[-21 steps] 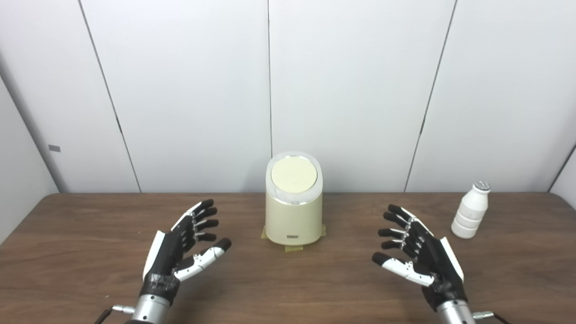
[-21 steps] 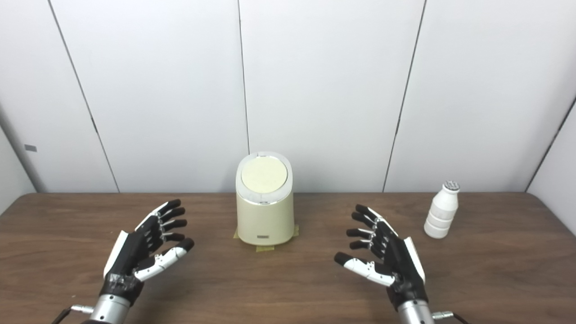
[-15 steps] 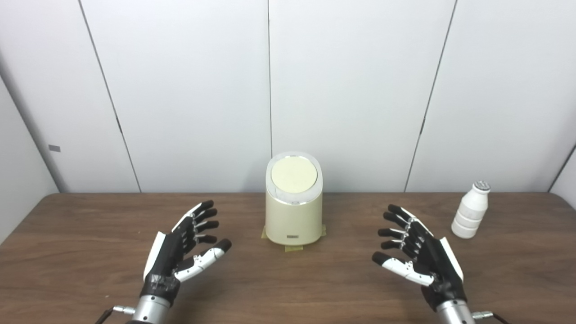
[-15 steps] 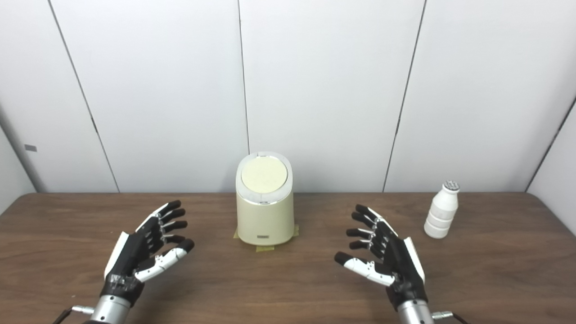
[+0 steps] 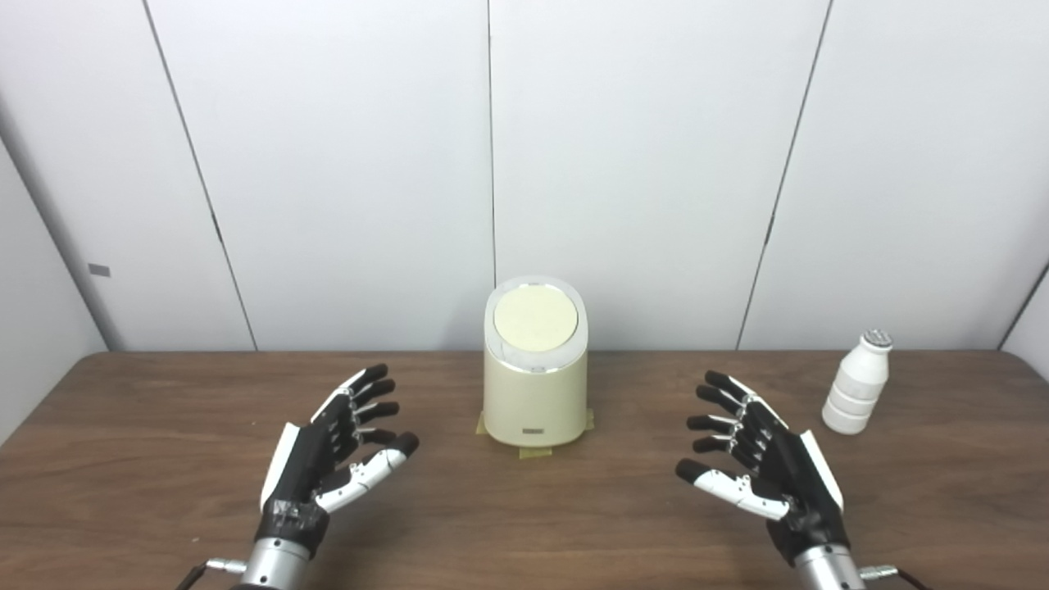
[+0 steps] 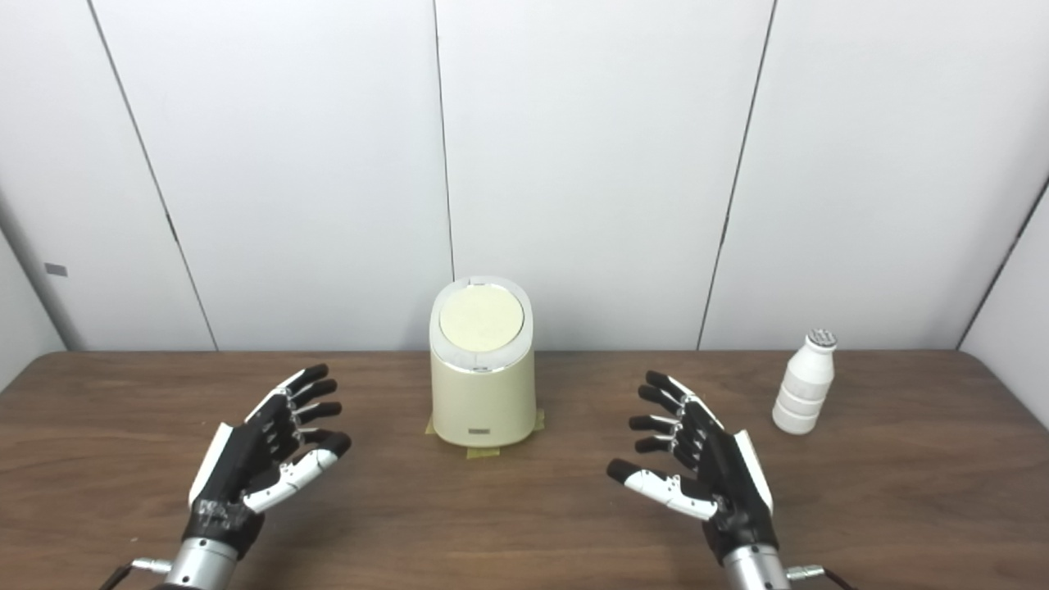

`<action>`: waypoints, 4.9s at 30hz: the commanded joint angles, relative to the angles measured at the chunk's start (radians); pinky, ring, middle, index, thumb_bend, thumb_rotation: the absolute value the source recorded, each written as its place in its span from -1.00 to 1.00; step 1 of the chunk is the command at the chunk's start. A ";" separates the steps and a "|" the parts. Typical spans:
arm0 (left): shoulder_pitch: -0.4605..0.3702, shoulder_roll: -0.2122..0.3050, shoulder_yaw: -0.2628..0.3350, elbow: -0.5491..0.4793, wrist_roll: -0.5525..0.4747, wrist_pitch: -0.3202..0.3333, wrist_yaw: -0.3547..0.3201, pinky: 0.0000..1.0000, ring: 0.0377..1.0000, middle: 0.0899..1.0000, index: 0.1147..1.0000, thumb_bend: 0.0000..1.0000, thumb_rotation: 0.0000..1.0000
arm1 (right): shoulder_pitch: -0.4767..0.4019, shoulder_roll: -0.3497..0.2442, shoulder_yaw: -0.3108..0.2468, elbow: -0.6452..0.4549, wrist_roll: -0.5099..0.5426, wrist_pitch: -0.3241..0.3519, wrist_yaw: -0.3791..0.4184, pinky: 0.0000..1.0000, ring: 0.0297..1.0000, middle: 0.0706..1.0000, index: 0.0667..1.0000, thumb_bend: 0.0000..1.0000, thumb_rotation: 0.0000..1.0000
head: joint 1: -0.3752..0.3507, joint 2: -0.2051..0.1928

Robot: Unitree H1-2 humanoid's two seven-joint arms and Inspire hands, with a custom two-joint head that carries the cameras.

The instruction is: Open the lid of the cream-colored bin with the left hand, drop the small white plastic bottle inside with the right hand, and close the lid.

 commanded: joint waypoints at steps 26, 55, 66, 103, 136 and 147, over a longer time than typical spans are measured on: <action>-0.452 -0.062 -0.135 0.206 0.307 0.059 0.164 0.73 0.84 0.79 0.81 0.57 -0.59 | -0.027 -0.025 -0.006 -0.019 -0.006 -0.023 0.002 0.19 0.39 0.62 0.64 0.65 -0.48 | 0.003 -0.015; -0.600 -0.052 -0.265 0.415 0.565 0.131 0.250 0.58 0.88 0.94 0.92 0.58 -0.84 | -0.023 -0.011 0.000 -0.040 -0.005 -0.013 -0.003 0.17 0.37 0.61 0.63 0.64 -0.47 | -0.014 -0.012; -0.618 -0.036 -0.288 0.457 0.601 0.141 0.265 0.58 0.86 0.95 1.00 0.43 -1.00 | -0.025 -0.008 0.003 -0.045 -0.009 -0.013 -0.003 0.18 0.36 0.61 0.64 0.62 -0.48 | -0.017 -0.010; -0.650 0.109 -0.503 0.370 0.713 0.411 -0.093 0.78 0.80 0.90 0.90 0.35 -1.00 | -0.022 0.000 0.000 -0.059 -0.022 -0.009 -0.006 0.17 0.34 0.61 0.62 0.64 -0.47 | -0.018 0.005; -0.261 -0.009 -0.093 0.054 0.216 -0.065 0.199 0.46 0.66 0.71 0.73 0.34 -0.46 | -0.032 -0.003 0.011 -0.032 -0.035 -0.026 -0.003 0.12 0.34 0.61 0.61 0.60 -0.45 | 0.002 -0.015; -0.053 0.019 -0.060 -0.075 0.143 -0.123 0.122 0.38 0.52 0.63 0.73 0.41 -0.50 | -0.036 -0.002 0.004 -0.019 -0.022 -0.037 -0.004 0.13 0.36 0.61 0.61 0.61 -0.49 | 0.001 -0.015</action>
